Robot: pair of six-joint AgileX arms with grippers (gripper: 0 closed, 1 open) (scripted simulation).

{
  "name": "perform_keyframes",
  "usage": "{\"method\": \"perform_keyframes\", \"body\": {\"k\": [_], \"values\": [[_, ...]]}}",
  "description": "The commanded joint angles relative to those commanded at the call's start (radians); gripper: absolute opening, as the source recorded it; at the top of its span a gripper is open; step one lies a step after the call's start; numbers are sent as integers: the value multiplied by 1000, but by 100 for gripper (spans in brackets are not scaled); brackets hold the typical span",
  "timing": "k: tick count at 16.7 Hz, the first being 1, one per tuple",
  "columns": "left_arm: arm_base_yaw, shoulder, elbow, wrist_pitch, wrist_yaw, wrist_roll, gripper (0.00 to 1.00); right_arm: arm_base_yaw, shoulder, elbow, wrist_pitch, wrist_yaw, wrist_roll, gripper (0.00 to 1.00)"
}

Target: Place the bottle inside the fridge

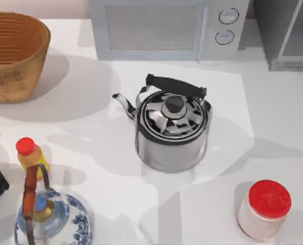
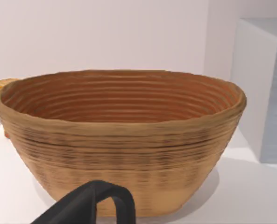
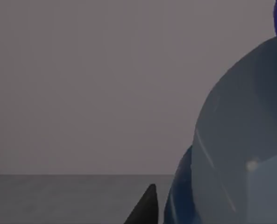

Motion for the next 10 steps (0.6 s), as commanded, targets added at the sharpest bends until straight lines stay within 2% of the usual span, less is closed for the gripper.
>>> {"method": "perform_keyframes", "body": {"k": [1,10], "values": [[0,0,0,0,0,0,100,0,0,0,0,0,0,1],[0,0,0,0,0,0,100,0,0,0,0,0,0,68]]}}
